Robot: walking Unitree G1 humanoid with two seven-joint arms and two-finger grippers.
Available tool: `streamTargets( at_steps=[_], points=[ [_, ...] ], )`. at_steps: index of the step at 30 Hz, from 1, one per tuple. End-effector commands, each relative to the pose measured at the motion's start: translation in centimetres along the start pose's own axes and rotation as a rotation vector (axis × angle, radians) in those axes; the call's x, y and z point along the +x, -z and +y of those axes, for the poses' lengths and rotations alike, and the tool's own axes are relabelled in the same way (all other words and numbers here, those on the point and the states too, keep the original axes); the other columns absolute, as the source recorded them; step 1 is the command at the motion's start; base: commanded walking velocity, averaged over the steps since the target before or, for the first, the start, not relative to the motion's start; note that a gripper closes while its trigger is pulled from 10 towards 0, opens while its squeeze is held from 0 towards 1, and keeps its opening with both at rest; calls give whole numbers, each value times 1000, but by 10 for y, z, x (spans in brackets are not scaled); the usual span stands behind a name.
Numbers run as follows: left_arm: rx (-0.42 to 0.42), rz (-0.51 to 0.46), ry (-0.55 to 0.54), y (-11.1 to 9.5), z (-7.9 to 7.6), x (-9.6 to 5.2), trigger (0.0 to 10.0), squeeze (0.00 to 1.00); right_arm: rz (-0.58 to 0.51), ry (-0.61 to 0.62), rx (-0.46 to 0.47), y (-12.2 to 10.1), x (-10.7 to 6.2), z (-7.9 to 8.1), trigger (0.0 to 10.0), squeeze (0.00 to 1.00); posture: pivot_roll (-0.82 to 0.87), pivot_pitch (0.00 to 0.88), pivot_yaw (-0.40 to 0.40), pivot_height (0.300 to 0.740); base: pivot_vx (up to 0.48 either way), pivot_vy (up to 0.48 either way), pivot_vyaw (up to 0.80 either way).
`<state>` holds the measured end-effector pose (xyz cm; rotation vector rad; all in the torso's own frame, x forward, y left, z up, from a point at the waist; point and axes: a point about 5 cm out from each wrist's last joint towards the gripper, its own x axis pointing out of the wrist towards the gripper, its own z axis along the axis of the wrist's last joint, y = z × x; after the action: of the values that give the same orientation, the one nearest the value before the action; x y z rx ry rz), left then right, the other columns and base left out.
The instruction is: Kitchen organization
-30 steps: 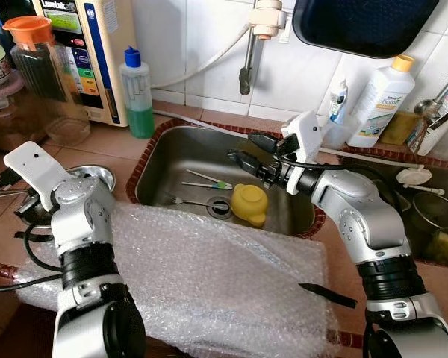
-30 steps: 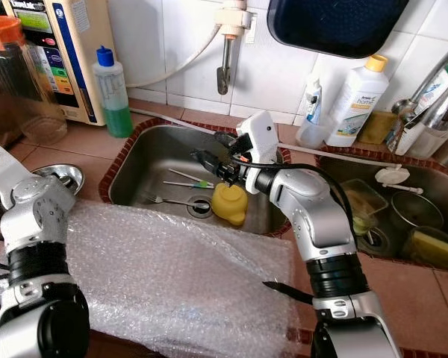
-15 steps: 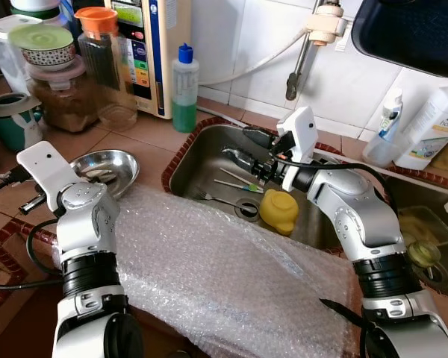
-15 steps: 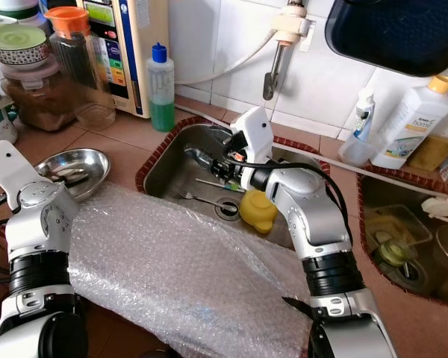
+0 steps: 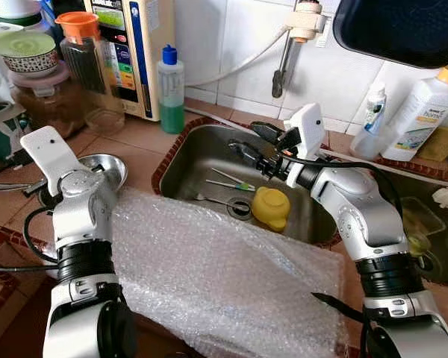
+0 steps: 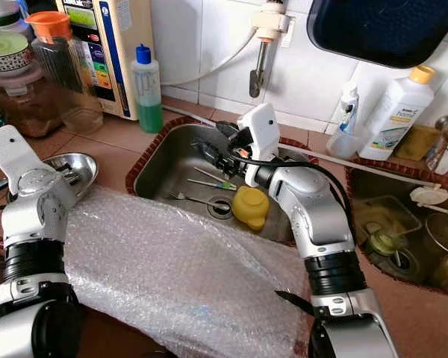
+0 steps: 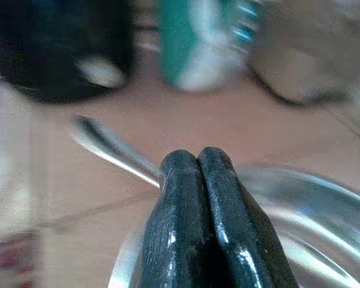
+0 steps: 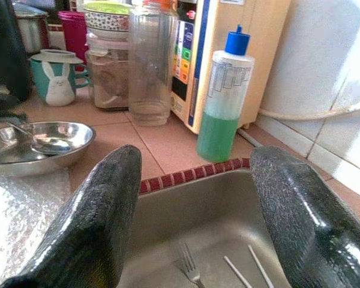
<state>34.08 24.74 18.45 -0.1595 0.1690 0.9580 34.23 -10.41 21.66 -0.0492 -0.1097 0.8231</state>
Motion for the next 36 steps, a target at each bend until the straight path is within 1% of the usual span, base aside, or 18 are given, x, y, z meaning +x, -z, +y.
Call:
streamTargets(
  at_steps=[1,2,3,4,5,7,8,9,13,16,17,18,24,29,33,34,35,36],
  points=[
    [2,-31,-137,-8,18,8,10000,0,-2,20,-4,0,-3,-3,10000,0,149,0,-56,740,0,0,0],
    [10,-26,-151,-7,20,9,10000,0,-1,21,-4,0,-3,-3,10000,0,149,0,-56,740,0,0,0],
    [51,-29,-127,-4,22,13,10000,0,-2,21,-1,1,-3,-2,10000,0,151,0,-58,740,0,0,0],
    [51,-29,-127,-4,22,13,10000,0,-2,21,-1,1,-3,-2,10000,0,151,0,-58,740,0,0,0],
    [-13,29,-92,4,21,15,10000,0,-1,20,-1,2,-3,-2,10000,0,150,0,-59,740,0,0,0],
    [-68,80,-11,10,15,15,10000,0,3,19,-5,3,-3,-1,10000,0,150,0,-59,740,0,0,0],
    [-103,74,39,10,9,15,10000,0,4,18,-10,3,-3,-1,10000,0,152,0,-60,740,0,0,0],
    [-101,68,72,9,4,14,10000,0,1,19,-10,3,-2,-1,10000,0,151,0,-60,740,0,0,0],
    [-86,43,115,5,-5,11,10000,0,-2,21,-12,2,-2,-1,10000,0,148,0,-59,740,0,0,0],
    [-123,27,214,2,-22,2,10000,0,-4,26,-13,2,-2,-1,10000,0,146,0,-57,740,0,0,0],
    [-116,8,253,1,-28,-2,10000,1000,-3,27,-12,2,-2,0,10000,0,144,0,-56,740,0,0,0],
    [-102,-2,254,2,-29,-3,10000,1000,-2,27,-12,3,-2,0,10000,0,144,0,-56,740,0,0,0],
    [-210,56,266,7,-36,-7,10000,1000,6,21,-20,5,-2,3,10000,0,137,0,-55,740,0,0,0],
    [-262,54,270,5,-41,-12,10000,1000,12,23,-24,6,-3,2,10000,0,135,0,-57,740,0,0,0],
    [-219,11,197,4,-41,-16,10000,1000,10,22,-23,5,-3,3,10000,0,131,0,-56,740,0,0,0],
    [-224,10,199,4,-42,-17,10000,1000,10,22,-23,5,-3,3,10000,0,131,0,-56,740,0,0,0],
    [-189,3,149,6,-41,-19,10000,1000,13,20,-27,6,-3,4,10000,0,132,0,-55,740,0,0,0],
    [-190,8,145,6,-41,-21,10000,1000,15,19,-28,6,-3,4,10000,0,131,0,-55,740,0,0,0]
  ],
)
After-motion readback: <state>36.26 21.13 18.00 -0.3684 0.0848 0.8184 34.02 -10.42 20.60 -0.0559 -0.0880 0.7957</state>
